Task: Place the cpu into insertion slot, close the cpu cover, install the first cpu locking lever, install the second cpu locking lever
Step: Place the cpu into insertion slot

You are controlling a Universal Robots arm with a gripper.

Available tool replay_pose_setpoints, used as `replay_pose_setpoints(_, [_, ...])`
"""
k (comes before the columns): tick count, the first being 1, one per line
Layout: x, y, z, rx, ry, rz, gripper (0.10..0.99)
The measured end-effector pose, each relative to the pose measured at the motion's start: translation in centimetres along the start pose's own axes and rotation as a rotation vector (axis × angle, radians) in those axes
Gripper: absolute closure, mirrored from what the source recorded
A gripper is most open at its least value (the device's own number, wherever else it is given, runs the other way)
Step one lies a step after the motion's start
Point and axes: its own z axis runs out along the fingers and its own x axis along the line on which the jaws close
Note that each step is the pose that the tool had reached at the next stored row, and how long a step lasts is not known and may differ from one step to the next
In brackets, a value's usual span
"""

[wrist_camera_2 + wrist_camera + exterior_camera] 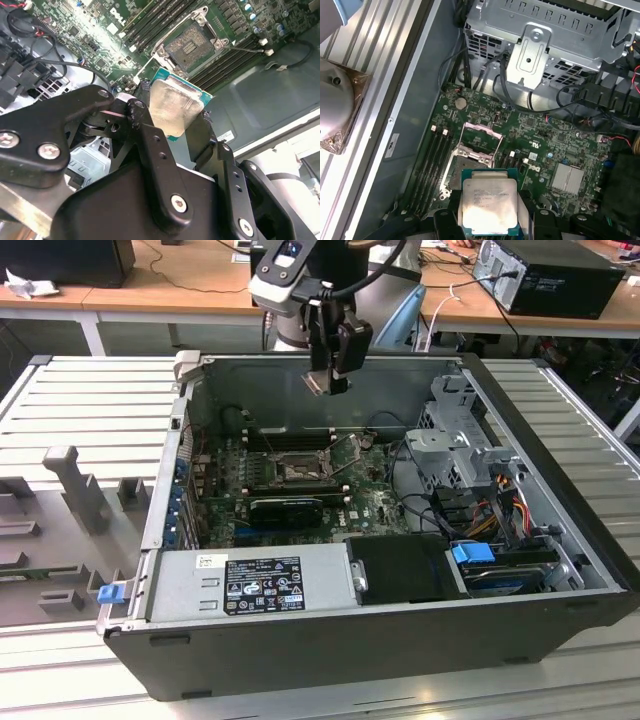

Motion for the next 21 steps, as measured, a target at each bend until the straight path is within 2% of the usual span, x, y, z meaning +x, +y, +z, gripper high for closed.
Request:
replay_pose_setpoints(14, [0.0, 0.0, 0.04, -0.003, -0.0129, 0.143, 0.557])
replay_pose_setpoints(21, [0.0, -0.01, 0.14, -0.005, -0.0255, 0.275, 0.557])
